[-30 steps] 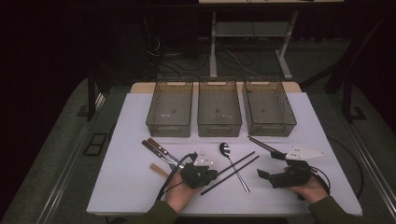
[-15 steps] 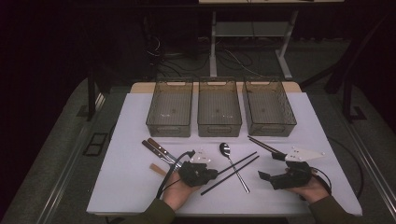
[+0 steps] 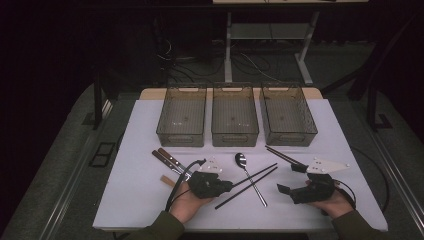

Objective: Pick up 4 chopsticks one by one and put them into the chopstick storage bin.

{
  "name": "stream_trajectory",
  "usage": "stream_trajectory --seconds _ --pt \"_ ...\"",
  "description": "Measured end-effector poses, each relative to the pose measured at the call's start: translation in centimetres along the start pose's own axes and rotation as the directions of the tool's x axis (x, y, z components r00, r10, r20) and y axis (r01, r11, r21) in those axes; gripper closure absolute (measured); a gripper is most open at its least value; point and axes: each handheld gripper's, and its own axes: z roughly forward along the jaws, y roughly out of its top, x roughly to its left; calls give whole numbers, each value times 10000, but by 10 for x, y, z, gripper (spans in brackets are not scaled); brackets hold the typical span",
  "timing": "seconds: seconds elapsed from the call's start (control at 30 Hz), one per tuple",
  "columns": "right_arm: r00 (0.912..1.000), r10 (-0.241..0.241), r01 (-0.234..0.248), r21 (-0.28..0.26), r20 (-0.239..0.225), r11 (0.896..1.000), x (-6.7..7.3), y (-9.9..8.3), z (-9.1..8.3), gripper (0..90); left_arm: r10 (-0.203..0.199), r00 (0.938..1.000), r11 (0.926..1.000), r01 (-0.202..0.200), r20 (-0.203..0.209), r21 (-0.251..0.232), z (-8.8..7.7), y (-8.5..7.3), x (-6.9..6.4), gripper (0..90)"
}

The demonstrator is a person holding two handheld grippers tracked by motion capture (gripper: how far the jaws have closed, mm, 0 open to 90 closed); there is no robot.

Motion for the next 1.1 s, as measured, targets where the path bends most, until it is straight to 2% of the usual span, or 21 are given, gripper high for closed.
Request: stream_trajectory --seconds 0.1,0.4,1.1 --pt "10000 7 -7 -35 -23 10000 0 0 -1 87 96 9999 10000 -96 66 -22 -4 1 2 850" --pt "10000 51 -51 -17 -31 10000 0 0 0 87 59 9999 9996 -55 145 -268 -21 0 9 850" --pt "10000 75 -75 -8 -42 10000 0 0 0 87 -53 9998 9975 39 -193 -702 -48 -4 24 850"
